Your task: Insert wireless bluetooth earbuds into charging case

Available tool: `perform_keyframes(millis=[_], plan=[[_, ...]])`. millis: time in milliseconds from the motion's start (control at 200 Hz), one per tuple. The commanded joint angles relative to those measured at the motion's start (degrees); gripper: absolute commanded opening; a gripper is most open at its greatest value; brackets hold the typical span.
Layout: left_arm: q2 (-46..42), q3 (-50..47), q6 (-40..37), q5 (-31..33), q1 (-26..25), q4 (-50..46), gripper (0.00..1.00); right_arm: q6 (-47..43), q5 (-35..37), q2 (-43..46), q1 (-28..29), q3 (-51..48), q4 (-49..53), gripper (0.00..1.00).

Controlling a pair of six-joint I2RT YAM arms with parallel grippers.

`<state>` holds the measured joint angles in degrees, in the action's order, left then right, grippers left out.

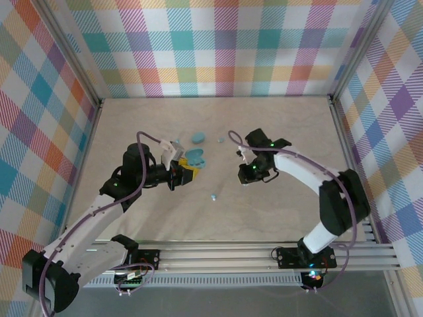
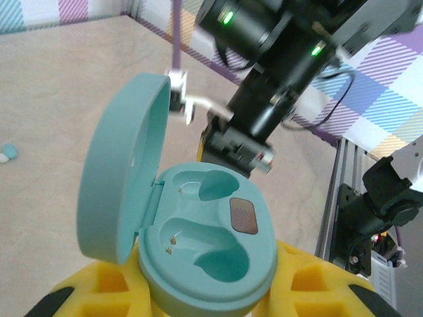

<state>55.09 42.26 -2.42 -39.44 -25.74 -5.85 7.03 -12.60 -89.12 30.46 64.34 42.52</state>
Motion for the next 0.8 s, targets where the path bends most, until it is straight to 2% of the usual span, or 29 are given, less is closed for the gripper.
perform_keyframes(millis=[0, 200, 365, 495, 795], plan=[[1.53, 1.98, -1.01, -2.52, 0.34, 2.21, 0.0, 1.11, -7.77, 6.3, 0.47, 2.61, 1.44, 0.12], [4.16, 1.77, -1.35, -3.49, 0.34, 4.54, 0.0, 0.45, -10.07, 12.41, 5.52, 8.12, 2.4, 0.09], [5.54, 1.88, -1.74, -5.16, 0.34, 5.21, 0.0, 1.56, -17.18, 14.11, 7.71, 12.04, -1.54, 0.09], [5.75, 1.77, -2.78, -5.9, 0.34, 5.43, 0.0, 3.58, -21.9, 12.83, 8.29, 14.15, -5.4, 0.09], [5.8, 0.01, -4.71, -8.04, 0.34, 8.72, 0.0, 4.98, -22.92, 8.14, 8.56, 16.71, -7.19, 0.09]])
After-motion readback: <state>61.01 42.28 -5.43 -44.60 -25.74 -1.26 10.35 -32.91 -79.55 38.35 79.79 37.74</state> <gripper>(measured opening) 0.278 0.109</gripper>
